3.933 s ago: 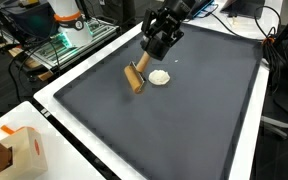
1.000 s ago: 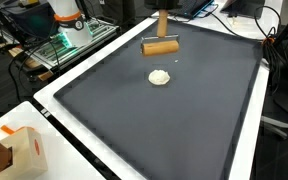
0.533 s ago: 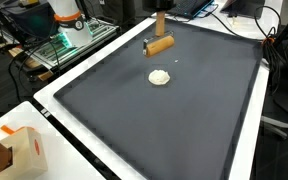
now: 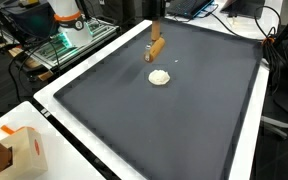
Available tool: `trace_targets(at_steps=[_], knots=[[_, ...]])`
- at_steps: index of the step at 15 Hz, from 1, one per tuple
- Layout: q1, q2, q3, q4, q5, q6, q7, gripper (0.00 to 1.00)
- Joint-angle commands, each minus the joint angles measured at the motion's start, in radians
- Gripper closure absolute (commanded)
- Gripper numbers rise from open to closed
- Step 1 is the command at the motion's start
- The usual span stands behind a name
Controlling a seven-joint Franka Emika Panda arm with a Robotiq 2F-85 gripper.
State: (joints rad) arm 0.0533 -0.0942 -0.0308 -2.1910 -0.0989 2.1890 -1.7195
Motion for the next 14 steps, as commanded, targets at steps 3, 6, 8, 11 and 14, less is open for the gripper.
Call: trace_targets(at_steps=[3, 6, 8, 11, 14], knots=[[-0.013, -0.025, -0.013, -0.051, 0.022, 0.043, -0.31, 0.76], [-0.02, -0.026, -0.018, -0.059, 0.041, 0.055, -0.399, 0.76], [-0.022, 0.0, -0.004, -0.032, 0.011, 0.029, -0.342, 0.51], [-0.024, 0.0, -0.006, -0.034, 0.013, 0.032, -0.359, 0.51], [-0.024, 0.0, -0.006, -0.034, 0.013, 0.033, -0.362, 0.76]])
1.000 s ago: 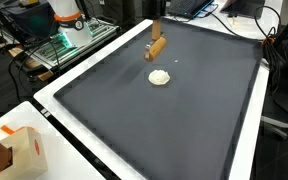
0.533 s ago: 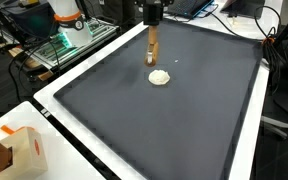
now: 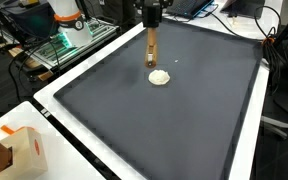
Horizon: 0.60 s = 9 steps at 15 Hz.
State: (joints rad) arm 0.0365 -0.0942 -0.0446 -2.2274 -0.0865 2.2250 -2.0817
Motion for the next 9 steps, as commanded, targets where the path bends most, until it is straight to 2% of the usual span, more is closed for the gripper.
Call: trace_targets(at_steps=[1, 9], knots=[[-0.007, 0.009, 0.007, -0.001, -0.003, 0.016, -0.022, 0.76], [-0.017, 0.099, 0.015, -0.012, -0.002, 0.178, -0.245, 0.76]])
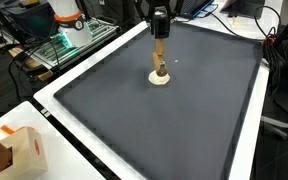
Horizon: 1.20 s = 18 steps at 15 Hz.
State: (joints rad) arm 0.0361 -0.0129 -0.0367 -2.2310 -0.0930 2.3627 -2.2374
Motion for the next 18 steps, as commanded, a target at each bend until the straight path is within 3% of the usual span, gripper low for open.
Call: trace_targets(at_steps=[1, 9, 18], knots=[[-0.019, 0.028, 0.009, -0.007, 0.006, 0.044, -0.114, 0.76], [-0.044, 0.093, 0.018, 0.012, 0.041, 0.061, -0.315, 0.76], [-0.058, 0.154, 0.045, 0.053, 0.098, 0.057, -0.457, 0.76]])
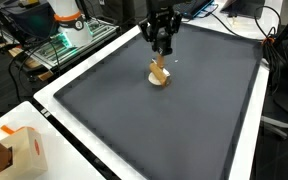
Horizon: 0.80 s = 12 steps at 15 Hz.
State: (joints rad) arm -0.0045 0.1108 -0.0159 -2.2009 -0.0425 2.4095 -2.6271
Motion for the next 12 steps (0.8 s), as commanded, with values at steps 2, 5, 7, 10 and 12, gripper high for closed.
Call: trace_targets(at_steps=[2, 5, 7, 10, 12], knots=[[-0.017, 0.042, 0.032, 0.034, 0.055, 0.005, -0.094, 0.76], [-0.017, 0.062, 0.041, 0.055, 0.056, -0.007, -0.108, 0.76], [-0.018, 0.071, 0.046, 0.064, 0.056, -0.009, -0.116, 0.76], [-0.019, 0.081, 0.055, 0.076, 0.063, -0.008, -0.118, 0.76], [-0.022, 0.086, 0.064, 0.082, 0.085, -0.007, -0.128, 0.76]])
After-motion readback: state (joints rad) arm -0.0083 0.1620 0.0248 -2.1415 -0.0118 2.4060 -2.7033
